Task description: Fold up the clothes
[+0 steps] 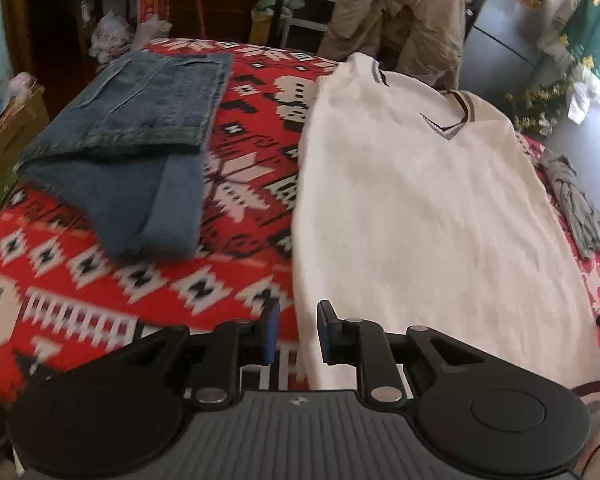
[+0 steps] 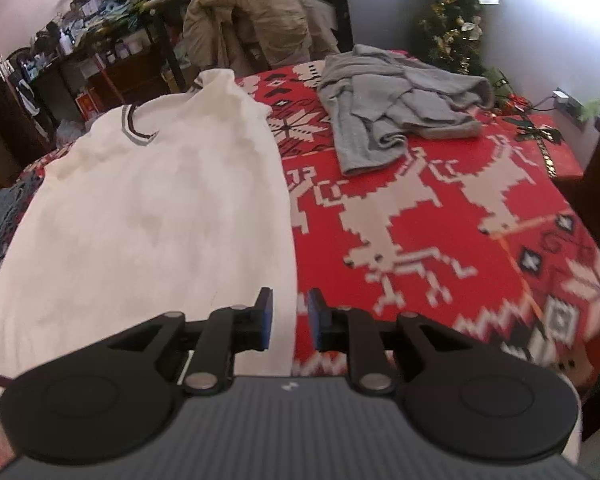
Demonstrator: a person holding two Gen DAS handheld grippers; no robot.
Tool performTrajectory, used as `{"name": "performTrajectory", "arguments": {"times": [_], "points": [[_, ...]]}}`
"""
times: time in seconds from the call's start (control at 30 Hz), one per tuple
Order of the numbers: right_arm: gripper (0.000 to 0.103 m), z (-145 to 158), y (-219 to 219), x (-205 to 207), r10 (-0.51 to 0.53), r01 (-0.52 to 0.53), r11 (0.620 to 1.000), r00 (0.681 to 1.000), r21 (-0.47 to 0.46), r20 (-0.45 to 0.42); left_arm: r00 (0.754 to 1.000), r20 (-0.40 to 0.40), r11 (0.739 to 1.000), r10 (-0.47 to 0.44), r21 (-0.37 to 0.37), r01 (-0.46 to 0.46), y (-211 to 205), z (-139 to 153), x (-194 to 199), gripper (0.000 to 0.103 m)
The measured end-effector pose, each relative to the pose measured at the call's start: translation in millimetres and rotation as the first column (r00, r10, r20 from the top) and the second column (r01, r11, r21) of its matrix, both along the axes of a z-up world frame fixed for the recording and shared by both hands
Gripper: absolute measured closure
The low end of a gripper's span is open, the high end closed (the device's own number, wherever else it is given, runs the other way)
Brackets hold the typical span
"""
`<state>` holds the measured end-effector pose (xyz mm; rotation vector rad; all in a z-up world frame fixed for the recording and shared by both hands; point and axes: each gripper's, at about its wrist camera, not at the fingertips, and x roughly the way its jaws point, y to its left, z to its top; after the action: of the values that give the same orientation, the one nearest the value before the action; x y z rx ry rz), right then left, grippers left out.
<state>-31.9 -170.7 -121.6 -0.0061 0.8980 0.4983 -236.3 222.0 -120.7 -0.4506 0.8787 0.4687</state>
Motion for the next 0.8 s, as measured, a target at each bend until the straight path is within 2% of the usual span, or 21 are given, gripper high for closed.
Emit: {"name": "performTrajectory", "arguments": {"times": [0.17, 0.33, 0.5, 0.63, 0.77, 0.8], "points": [[0.083, -16.6, 22.8, 20.1, 0.025, -0.023, 0.997, 0.999, -0.078, 0.029, 0.999, -0.043, 0.999, -0.022, 0.033, 0.024, 2.6, -10.7, 20.8, 0.083], [0.083, -20.7, 43.7, 36.8, 0.073, -0.063, 0.988, 0.995, -0.138, 0.074, 0.999, -0.046, 0.999, -0.027, 0.039, 0.028, 11.6, -12.5, 33.6, 0.083], [0.083, -18.8, 63.6, 65.9, 0.095, -0.082, 0.986, 0.992, -0.146, 0.083, 0.998, -0.050, 0.999, -0.028, 0.044, 0.030, 28.7, -11.6, 54.2, 0.083], [0.083, -10.8, 77.7, 100.2, 0.101, -0.092, 0.991, 0.991, -0.093, 0.089, 0.999, -0.044, 0.998, -0.024, 0.051, 0.026, 46.3, -8.1, 76.5, 0.083], [0.083, -0.6, 92.6, 148.0, 0.070, -0.071, 0.997, 0.994, 0.008, 0.086, 0.999, -0.033, 0.999, -0.010, 0.050, 0.011, 68.9, -4.3, 105.7, 0.083], [0.083, -1.0, 98.9, 159.6, 0.068, -0.069, 0.998, 0.994, 0.006, 0.091, 0.999, -0.034, 0.999, -0.005, 0.049, 0.007, 74.7, -3.7, 113.8, 0.083]]}}
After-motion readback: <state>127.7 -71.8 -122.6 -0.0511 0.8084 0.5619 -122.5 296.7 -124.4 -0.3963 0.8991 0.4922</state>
